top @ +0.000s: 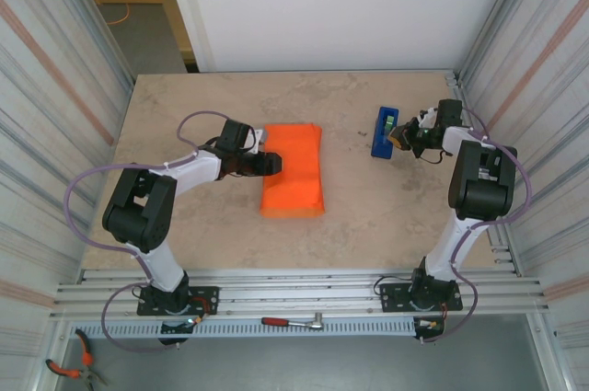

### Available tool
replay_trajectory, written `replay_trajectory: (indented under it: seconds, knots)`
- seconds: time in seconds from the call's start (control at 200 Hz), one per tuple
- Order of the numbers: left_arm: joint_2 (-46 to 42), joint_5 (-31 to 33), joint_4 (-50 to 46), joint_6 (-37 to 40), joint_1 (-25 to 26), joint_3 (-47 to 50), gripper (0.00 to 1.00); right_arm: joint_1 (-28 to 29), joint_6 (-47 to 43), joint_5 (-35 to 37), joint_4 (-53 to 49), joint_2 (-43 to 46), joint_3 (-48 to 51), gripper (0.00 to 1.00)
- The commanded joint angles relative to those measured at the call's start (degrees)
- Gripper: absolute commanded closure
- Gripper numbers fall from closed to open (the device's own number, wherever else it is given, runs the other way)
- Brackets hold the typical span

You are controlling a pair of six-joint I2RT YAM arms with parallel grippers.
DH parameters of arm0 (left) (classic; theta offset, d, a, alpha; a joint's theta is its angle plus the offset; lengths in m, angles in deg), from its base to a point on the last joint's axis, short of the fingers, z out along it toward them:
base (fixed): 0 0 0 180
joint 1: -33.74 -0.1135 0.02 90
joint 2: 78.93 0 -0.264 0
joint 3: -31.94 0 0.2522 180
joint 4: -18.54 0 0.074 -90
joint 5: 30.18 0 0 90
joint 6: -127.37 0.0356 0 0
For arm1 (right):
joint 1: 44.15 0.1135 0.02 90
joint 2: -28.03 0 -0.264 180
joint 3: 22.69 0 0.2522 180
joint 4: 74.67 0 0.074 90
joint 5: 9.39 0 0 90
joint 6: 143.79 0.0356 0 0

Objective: Wrap the gift box in paper

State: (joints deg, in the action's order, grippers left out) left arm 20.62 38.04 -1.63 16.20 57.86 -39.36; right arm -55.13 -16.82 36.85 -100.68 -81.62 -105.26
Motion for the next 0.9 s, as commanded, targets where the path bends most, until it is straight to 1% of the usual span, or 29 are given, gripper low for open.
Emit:
replay_trajectory:
  seconds: [0.0,0.185,0.351,0.897]
  knots:
    - [4.02,4.73,-7.12,2.01,1.46,2.20,0.39,0.88,-0.12,-2.79,-1.55,-0.36,-1.08,1.00]
    - [4.01,4.77,-7.16,2.04,1.41,2.13,0.39,0.85,3.26,-4.25,1.27,3.14,0.36,1.00]
    - [3.97,4.82,-7.25,2.09,1.45,2.16,0.39,1.47,6.12,-4.18,3.02,6.80,1.98,1.00]
    - [3.97,5.24,-7.49,2.36,1.87,2.18,0.39,1.69,7.85,-2.43,3.59,14.71,11.25,1.00]
